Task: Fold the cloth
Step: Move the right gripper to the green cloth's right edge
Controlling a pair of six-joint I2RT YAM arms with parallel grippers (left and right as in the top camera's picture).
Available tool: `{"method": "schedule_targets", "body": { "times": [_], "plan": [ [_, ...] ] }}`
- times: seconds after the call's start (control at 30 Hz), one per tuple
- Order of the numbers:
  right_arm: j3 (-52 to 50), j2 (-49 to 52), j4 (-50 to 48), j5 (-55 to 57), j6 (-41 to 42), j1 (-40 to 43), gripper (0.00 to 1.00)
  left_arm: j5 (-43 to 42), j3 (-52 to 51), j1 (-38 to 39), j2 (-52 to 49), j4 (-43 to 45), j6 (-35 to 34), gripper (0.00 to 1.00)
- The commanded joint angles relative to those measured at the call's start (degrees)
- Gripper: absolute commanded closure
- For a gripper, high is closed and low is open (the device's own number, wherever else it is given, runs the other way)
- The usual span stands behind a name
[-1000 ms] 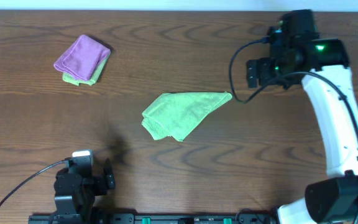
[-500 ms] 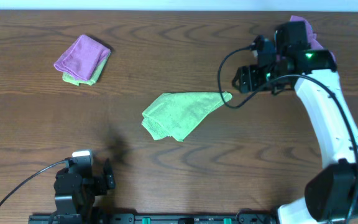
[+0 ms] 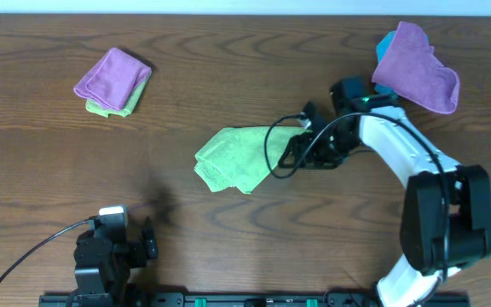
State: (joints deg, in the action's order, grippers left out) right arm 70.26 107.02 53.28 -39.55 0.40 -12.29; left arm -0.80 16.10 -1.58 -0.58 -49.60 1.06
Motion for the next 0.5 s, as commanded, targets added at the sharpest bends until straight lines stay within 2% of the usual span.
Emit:
{"method": "schedule_targets", "body": {
  "times": [0.0, 0.47],
  "plan": [
    [-1.0, 1.3, -1.2, -4.9, 2.0, -2.6, 0.27, 1.0, -2.2, 0.3, 0.4, -2.0, -0.4, 0.05],
    [-2.6, 3.1, -7.6, -4.5, 7.8, -9.2, 0.29, 0.8, -2.2, 0.3, 0.4, -2.0, -0.4, 0.05]
  ]
}}
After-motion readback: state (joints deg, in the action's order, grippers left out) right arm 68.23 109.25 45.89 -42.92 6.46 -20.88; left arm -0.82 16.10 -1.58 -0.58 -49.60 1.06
